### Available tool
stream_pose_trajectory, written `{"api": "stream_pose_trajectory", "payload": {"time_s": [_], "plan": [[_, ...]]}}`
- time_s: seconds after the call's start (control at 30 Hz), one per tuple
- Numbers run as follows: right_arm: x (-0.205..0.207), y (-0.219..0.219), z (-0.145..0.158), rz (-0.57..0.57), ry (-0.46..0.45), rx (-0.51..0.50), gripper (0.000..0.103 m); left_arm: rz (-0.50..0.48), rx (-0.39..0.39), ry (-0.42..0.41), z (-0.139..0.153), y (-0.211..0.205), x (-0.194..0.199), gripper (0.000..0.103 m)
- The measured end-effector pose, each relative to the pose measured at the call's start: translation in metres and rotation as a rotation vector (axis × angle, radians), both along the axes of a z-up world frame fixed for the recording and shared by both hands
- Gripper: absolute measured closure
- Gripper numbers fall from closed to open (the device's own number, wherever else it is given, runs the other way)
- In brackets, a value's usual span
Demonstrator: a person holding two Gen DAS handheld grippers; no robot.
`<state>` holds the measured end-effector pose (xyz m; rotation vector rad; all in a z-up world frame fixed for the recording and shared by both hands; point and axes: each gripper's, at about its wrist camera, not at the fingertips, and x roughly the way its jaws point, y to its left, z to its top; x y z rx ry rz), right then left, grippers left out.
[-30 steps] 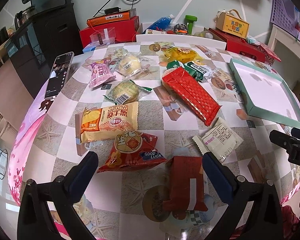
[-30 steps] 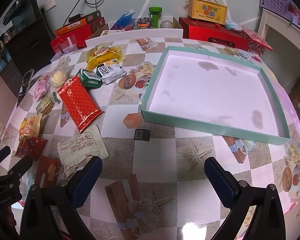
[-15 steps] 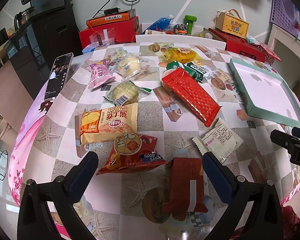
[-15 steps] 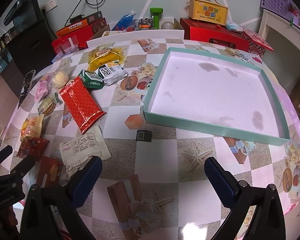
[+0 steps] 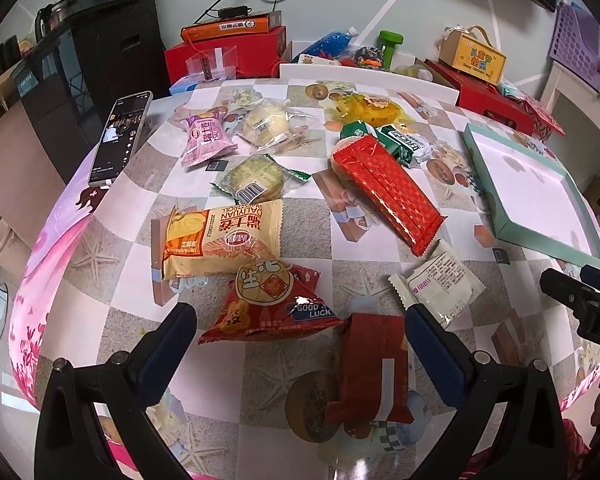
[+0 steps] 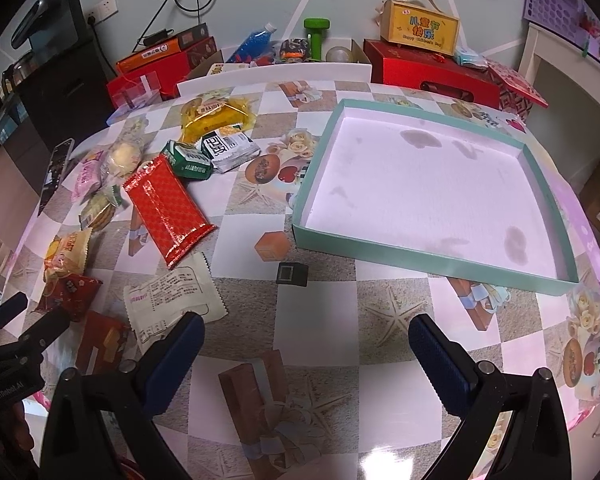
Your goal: Organize snacks
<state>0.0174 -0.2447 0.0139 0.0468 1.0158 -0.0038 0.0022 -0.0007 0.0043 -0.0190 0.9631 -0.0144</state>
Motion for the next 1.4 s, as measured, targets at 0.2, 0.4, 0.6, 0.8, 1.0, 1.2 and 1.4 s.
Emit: {"api": "stream_pose_trajectory", "payload": {"time_s": [0.2, 0.4, 0.6, 0.8, 1.0, 1.2, 1.4], "plan": [[0.000, 0.000, 0.000, 0.000, 0.000, 0.000, 0.000, -0.009, -0.012, -0.027, 0.002, -0.001, -0.001, 0.000], [0.000, 0.001, 0.001, 0.003, 0.002, 0.000, 0.000, -0.010, -0.063, -0.022, 0.000, 0.006, -0.001, 0.000], [0.004, 0.010, 0.001, 0.033, -0.004, 0.030, 0.000, -0.022, -0.059, 0.010, -0.005, 0.008, -0.005, 0.000], [0.016, 0.031, -0.009, 0.103, 0.016, 0.093, 0.000, -0.041, -0.031, 0.056, -0.016, 0.007, -0.009, 0.000], [0.026, 0.045, -0.023, 0.150, 0.061, 0.131, 0.000, -0.092, -0.033, 0.084, -0.020, -0.003, -0.010, 0.000], [0.037, 0.061, -0.038, 0.201, 0.109, 0.128, 0.000, -0.104, -0.007, 0.115, -0.029, -0.012, -0.005, 0.000], [0.046, 0.075, -0.048, 0.243, 0.148, 0.103, 0.000, -0.122, -0.001, 0.128, -0.033, -0.019, 0.001, 0.000]]}}
